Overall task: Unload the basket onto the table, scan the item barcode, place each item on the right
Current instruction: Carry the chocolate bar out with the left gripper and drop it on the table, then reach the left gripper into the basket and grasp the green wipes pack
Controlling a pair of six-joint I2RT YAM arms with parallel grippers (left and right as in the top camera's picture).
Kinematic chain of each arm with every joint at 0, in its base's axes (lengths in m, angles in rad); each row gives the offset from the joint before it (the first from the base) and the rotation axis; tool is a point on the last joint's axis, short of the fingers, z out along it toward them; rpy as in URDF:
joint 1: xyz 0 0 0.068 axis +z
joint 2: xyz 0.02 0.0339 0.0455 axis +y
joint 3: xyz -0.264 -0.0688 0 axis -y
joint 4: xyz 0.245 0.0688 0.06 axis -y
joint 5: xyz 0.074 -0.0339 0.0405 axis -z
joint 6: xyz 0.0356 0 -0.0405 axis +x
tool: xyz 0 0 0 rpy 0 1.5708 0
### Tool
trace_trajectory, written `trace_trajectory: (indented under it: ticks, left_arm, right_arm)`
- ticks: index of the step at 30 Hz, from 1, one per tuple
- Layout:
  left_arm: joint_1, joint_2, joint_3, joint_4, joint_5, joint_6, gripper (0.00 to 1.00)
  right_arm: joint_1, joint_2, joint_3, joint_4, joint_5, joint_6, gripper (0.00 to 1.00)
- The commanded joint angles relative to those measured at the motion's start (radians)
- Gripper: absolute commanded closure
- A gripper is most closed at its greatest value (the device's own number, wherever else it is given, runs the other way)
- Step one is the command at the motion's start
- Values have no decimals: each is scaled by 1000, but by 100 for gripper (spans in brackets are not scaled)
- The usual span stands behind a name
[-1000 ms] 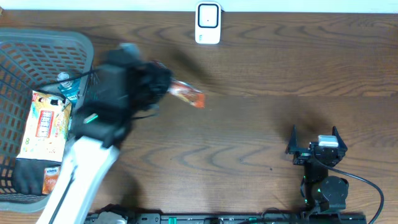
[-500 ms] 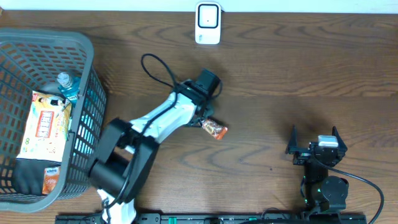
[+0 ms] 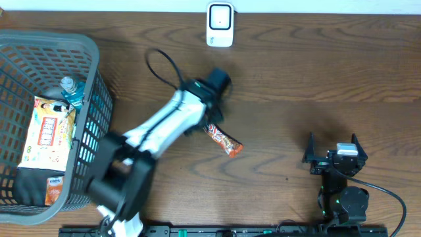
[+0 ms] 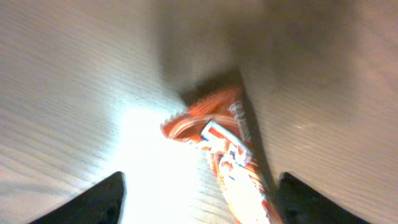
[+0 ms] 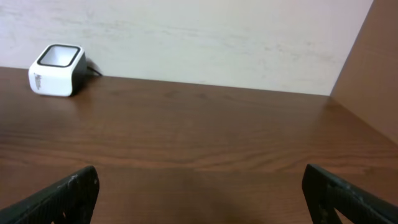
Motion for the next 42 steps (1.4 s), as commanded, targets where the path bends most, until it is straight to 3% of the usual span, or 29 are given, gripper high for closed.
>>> trace_trajectory:
  ticks: [1, 4, 8, 13, 17, 20, 24, 31, 37, 42]
  left_arm:
    - [84, -192, 218, -106, -134, 150, 11]
    - [167, -315, 318, -134, -136, 217, 5]
    - [332, -493, 344, -147, -217, 217, 5]
    - [575, -580, 343, -316, -334, 65, 5]
    - [764, -564, 301, -489, -333, -171, 5]
    - [872, -532, 237, -526, -298, -250, 5]
    - [1006, -457, 107, -479, -162, -230, 5]
    - [1106, -350, -103, -310, -30, -97, 5]
    - [1114, -301, -256, -125, 20, 7, 5]
    - [1114, -294, -397, 97, 145, 105, 5]
  right_arm:
    - [5, -5, -1, -2, 12, 11, 1]
    - [5, -5, -1, -2, 12, 11, 1]
    - [5, -5, -1, -2, 12, 11, 1]
    - [5, -5, -1, -2, 12, 11, 1]
    - [5, -5, -1, -2, 12, 11, 1]
    - [5, -5, -1, -2, 12, 11, 1]
    - [5, -5, -1, -2, 12, 11, 1]
    - [5, -5, -1, -2, 12, 11, 1]
    - [5, -5, -1, -2, 12, 11, 1]
    - [5, -5, -1, -2, 12, 11, 1]
